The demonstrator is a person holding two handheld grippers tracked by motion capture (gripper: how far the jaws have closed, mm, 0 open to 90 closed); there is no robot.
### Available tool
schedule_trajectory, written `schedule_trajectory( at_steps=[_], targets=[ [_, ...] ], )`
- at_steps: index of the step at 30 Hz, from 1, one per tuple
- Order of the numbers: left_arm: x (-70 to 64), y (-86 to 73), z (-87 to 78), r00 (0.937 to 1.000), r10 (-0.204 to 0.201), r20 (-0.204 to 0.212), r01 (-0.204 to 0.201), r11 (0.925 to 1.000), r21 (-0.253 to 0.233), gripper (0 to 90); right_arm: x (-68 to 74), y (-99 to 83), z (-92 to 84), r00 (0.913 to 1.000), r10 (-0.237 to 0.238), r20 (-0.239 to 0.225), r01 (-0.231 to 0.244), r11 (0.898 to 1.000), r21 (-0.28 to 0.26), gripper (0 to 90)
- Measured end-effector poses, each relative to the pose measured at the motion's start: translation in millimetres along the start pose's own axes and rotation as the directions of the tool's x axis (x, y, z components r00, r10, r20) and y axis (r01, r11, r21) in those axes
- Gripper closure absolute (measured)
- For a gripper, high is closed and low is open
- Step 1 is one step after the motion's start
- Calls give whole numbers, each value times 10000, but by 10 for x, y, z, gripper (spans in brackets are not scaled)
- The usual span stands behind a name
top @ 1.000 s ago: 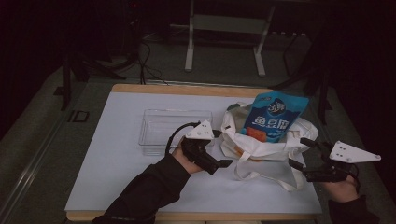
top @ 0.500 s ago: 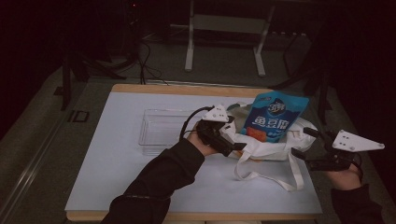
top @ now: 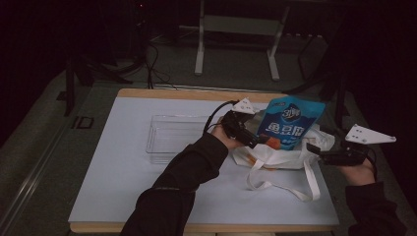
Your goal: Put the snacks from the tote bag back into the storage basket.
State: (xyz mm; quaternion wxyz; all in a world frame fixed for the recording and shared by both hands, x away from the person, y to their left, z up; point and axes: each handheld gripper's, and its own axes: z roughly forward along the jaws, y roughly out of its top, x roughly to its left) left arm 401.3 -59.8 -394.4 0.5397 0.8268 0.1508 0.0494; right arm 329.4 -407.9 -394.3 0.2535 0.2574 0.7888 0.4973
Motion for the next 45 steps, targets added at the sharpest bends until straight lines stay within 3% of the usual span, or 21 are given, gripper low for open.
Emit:
schedule_trajectory(
  at_steps=[4, 8, 10, 12, 13, 15, 16, 17, 19, 25, 29, 31, 32, 36, 45],
  targets=[
    [87, 49, 173, 9995, -48, -302, 61, 9990, 443, 24, -119, -33, 89, 9995, 156, 260, -160, 9997, 179, 156],
    [111, 58, 245, 9997, -81, -210, 90, 9991, 420, 95, -215, -57, 162, 9985, 279, 464, -295, 9990, 345, 156],
    [122, 65, 290, 9995, -33, -305, 47, 9989, 475, 148, -265, -67, 197, 9979, 486, 421, -501, 9981, 360, 156],
    [145, 70, 348, 9989, -239, -407, 262, 9982, 547, 151, -290, -70, 222, 9980, 513, 364, -524, 9981, 323, 156],
    [152, 69, 366, 9990, -191, -402, 213, 9982, 560, 211, -317, -68, 258, 9977, 608, 305, -619, 9974, 373, 156],
    [157, 74, 411, 9979, -115, -642, 157, 9978, 652, 240, -341, -67, 305, 9976, 634, 264, -645, 9969, 444, 158],
    [165, 76, 428, 9987, -124, -504, 156, 9979, 629, 240, -341, -67, 305, 9976, 634, 264, -645, 9969, 444, 158],
    [170, 76, 456, 9987, -38, -500, 71, 9978, 653, 353, -361, -68, 337, 9978, 659, 76, -662, 9967, 469, 220],
    [178, 73, 473, 9993, -12, -371, 37, 9978, 665, 425, -383, -70, 370, 9975, 707, -81, -702, 9966, 438, 238],
    [196, 80, 555, 9983, -53, -577, 98, 9969, 786, 468, -396, -85, 467, 9958, 766, -497, -734, 9952, 644, 340],
    [205, 72, 595, 9975, 167, -685, -103, 9957, 924, 514, -388, -74, 550, 9971, 618, -446, -581, 9951, 803, 391],
    [216, 65, 609, 9979, 83, -640, -26, 9961, 882, 533, -395, -70, 550, 9965, 663, -511, -623, 9951, 766, 423],
    [219, 63, 619, 9979, 77, -650, -17, 9958, 917, 544, -401, -54, 567, 9941, 774, -760, -716, 9945, 764, 447],
    [242, 54, 648, 9977, -92, -667, 148, 9963, 850, 590, -355, -12, 631, 9954, 461, -845, -378, 9946, 971, 504],
    [242, 57, 722, 9975, -269, -649, 323, 9959, 845, 650, -321, -4, 683, 9938, 499, -997, -403, 9945, 962, 644]
  ],
)
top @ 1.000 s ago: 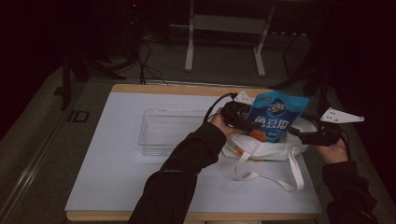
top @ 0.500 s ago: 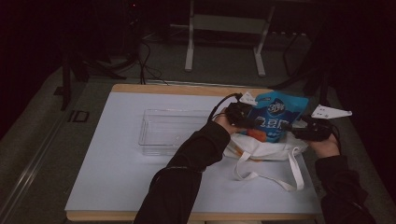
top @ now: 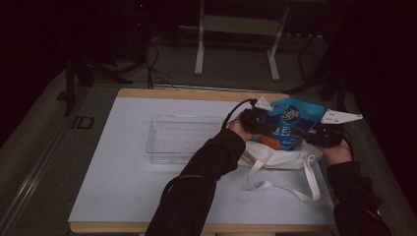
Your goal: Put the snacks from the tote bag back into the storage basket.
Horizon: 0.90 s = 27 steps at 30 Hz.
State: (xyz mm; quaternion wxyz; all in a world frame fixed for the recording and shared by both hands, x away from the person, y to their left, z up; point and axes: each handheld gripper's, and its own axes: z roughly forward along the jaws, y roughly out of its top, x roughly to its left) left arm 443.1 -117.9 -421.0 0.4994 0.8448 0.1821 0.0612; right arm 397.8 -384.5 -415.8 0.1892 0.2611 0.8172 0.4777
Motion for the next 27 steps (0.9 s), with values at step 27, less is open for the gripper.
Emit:
schedule_trajectory(
  at_steps=[27],
  targets=[
    [-96, 131, -15, 9964, 670, -527, -657, 9975, 263, 897, 15, 92, 4, 9987, 67, 506, -90, 9990, 444, 863]
  ],
)
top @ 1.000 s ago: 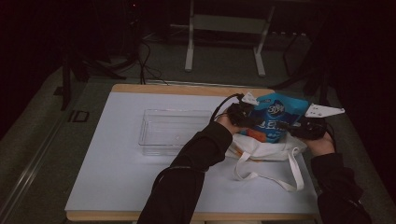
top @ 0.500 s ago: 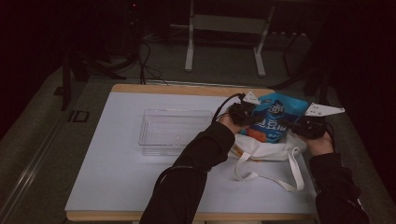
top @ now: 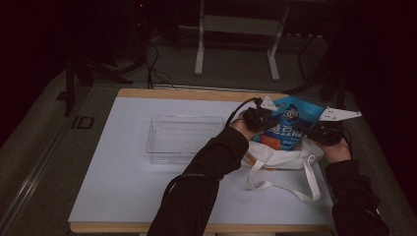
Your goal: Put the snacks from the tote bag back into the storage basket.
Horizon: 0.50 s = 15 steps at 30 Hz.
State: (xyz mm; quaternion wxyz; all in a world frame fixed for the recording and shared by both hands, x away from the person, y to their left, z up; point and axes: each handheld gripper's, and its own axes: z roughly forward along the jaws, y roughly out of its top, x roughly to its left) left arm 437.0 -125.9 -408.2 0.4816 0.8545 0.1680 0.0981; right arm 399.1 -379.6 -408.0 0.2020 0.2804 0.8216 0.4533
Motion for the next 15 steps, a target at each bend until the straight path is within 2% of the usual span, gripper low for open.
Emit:
schedule_trajectory(
  at_steps=[5, 15],
  targets=[
    [-6, 78, -53, 10000, -4, 28, 5, 9999, -115, 898, 6, 43, -44, 10000, 19, 47, -19, 9999, -120, 868],
    [-52, 321, -225, 9998, 185, -65, -188, 9984, -524, 900, 22, 277, -254, 9996, -169, 235, 181, 9984, -528, 874]
  ],
)
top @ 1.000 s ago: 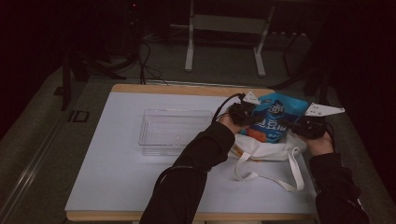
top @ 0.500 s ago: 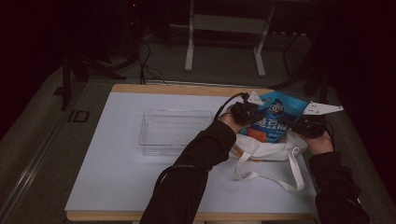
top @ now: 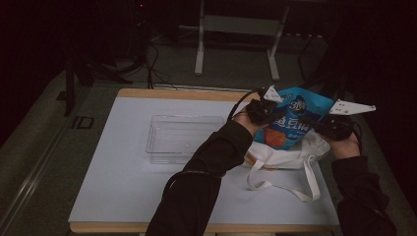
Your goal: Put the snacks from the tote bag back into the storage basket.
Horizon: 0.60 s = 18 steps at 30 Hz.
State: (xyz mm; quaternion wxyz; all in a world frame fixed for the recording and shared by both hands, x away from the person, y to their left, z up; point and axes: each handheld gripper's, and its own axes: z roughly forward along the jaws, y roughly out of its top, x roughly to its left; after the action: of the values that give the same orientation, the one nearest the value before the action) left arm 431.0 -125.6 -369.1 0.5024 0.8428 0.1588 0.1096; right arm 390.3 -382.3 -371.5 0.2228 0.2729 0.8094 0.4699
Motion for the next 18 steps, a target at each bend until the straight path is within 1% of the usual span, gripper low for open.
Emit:
schedule_trajectory(
  at_steps=[5, 6, 7, 8, 10, 16, 18],
  targets=[
    [-12, 88, -84, 10000, 50, -26, -50, 9999, -137, 900, 7, 102, -61, 10000, -41, -8, 41, 9999, -120, 875],
    [-14, 104, -104, 10000, 12, -10, -12, 9998, -222, 900, 10, 124, -73, 10000, -84, -14, 84, 9998, -162, 876],
    [-4, 123, -121, 9999, -114, 83, 116, 9996, -272, 900, 15, 147, -87, 9999, -110, 2, 110, 9997, -209, 876],
    [-4, 141, -137, 9999, -145, 61, 147, 9993, -339, 900, 23, 169, -102, 9999, -137, 56, 138, 9996, -238, 876],
    [-12, 186, -169, 9999, -170, 22, 171, 9993, -328, 900, 27, 216, -123, 9998, -181, 113, 185, 9992, -354, 878],
    [-40, 307, -330, 10000, 21, -42, -22, 9996, -286, 900, 71, 357, -190, 9996, -292, 43, 293, 9984, -491, 878],
    [-46, 346, -398, 10000, 17, -61, -19, 9995, -317, 900, 91, 417, -213, 9994, -355, -25, 353, 9978, -566, 878]
  ],
)
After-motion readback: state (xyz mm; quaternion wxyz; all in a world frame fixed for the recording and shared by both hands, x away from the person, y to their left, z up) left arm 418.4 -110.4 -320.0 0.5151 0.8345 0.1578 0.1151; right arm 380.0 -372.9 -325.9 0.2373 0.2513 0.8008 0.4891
